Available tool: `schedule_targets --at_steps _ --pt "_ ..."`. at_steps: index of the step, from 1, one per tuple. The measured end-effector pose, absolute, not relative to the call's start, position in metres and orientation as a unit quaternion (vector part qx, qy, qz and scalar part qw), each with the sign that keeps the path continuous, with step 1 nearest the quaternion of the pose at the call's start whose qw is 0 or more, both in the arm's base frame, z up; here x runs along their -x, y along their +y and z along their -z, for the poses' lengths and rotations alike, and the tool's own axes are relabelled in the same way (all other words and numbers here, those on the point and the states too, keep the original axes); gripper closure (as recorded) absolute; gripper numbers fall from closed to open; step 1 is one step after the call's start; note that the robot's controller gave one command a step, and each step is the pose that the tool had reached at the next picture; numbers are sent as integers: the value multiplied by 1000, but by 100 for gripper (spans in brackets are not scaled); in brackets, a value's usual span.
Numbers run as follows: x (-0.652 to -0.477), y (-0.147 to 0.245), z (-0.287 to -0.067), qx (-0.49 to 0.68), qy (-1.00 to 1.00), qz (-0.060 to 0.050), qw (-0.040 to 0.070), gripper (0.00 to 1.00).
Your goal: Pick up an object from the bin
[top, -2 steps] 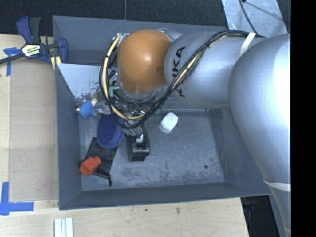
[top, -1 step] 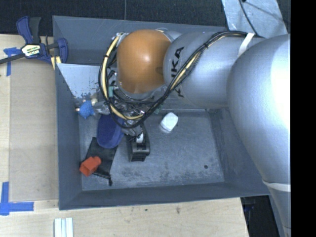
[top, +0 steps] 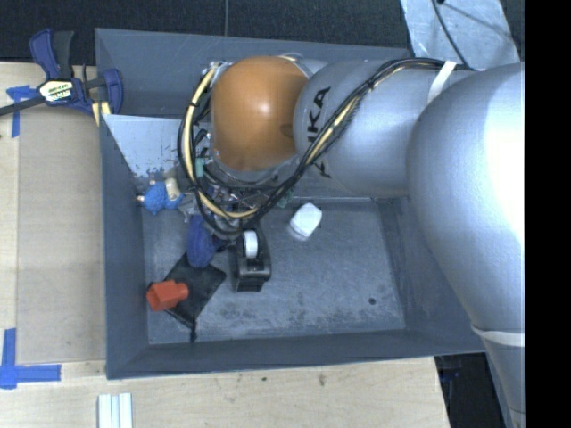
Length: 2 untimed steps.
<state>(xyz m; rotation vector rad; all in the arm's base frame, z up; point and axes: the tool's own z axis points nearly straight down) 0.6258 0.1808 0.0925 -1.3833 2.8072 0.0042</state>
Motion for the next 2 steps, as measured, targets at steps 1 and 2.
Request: schedule_targets --at_steps 1,2 --pt "-627 181 -100 440 898 -1 3 100" --pt "-629 182 -153 439 899 0 5 100"
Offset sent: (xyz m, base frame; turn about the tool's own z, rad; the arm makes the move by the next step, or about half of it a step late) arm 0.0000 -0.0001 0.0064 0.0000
